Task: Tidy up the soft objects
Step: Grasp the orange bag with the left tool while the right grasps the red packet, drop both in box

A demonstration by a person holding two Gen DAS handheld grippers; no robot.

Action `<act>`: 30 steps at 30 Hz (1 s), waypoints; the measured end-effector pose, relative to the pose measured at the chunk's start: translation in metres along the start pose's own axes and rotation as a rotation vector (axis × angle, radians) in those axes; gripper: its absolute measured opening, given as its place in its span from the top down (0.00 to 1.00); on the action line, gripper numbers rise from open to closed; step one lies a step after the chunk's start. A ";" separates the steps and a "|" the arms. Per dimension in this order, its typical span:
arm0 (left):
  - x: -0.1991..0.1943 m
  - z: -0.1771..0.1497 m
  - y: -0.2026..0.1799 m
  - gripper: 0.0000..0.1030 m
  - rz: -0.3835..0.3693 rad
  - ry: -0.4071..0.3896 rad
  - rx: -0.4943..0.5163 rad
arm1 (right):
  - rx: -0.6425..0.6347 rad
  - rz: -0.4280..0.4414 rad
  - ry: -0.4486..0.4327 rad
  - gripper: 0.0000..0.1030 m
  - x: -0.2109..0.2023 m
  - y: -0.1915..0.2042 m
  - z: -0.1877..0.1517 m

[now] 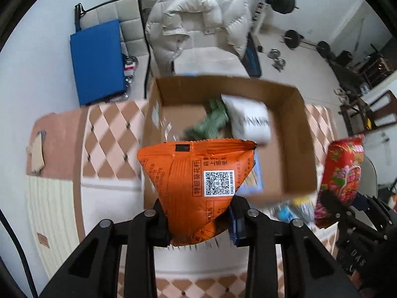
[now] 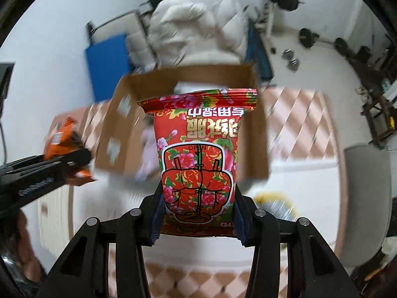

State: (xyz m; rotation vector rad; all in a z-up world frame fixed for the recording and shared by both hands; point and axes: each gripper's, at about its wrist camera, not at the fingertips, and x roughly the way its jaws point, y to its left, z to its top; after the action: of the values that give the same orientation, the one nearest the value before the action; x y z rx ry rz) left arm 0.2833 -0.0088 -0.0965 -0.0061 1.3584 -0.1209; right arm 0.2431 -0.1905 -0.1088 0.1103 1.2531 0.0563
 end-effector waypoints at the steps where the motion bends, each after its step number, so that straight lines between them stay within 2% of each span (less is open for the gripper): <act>1: 0.011 0.011 0.000 0.71 0.007 0.026 0.014 | 0.009 -0.010 0.006 0.53 0.007 -0.007 0.017; 4: 0.062 0.038 0.014 0.71 0.017 0.121 0.013 | 0.070 -0.013 0.060 0.53 0.037 -0.023 0.047; 6: 0.090 0.042 0.014 0.71 0.039 0.198 0.024 | 0.106 -0.007 0.120 0.53 0.065 -0.027 0.062; 7: 0.097 0.051 0.014 0.71 0.046 0.227 0.033 | 0.109 -0.009 0.145 0.53 0.080 -0.031 0.062; 12: 0.152 0.047 0.018 0.71 0.098 0.362 0.050 | 0.086 -0.056 0.245 0.53 0.132 -0.041 0.065; 20: 0.180 0.043 0.036 0.71 0.101 0.435 0.005 | 0.057 -0.078 0.315 0.53 0.175 -0.049 0.057; 24: 0.185 0.045 0.044 0.68 0.104 0.437 -0.017 | 0.043 -0.081 0.336 0.52 0.181 -0.046 0.055; 26: 0.186 0.046 0.048 0.55 0.074 0.462 -0.050 | 0.033 -0.080 0.363 0.51 0.186 -0.044 0.055; 27: 0.184 0.047 0.051 0.43 0.058 0.462 -0.074 | 0.032 -0.077 0.381 0.48 0.187 -0.042 0.055; 28: 0.182 0.048 0.053 0.30 0.051 0.450 -0.085 | 0.033 -0.073 0.396 0.31 0.187 -0.041 0.055; 29: 0.178 0.050 0.053 0.25 0.053 0.435 -0.090 | 0.033 -0.079 0.396 0.10 0.186 -0.040 0.056; 30: 0.175 0.050 0.053 0.21 0.049 0.424 -0.093 | 0.035 -0.081 0.383 0.07 0.183 -0.039 0.057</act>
State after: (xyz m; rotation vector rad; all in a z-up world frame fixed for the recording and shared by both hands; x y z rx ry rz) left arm 0.3729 0.0252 -0.2604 -0.0261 1.7851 -0.0164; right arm 0.3537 -0.2137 -0.2683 0.0808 1.6400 -0.0165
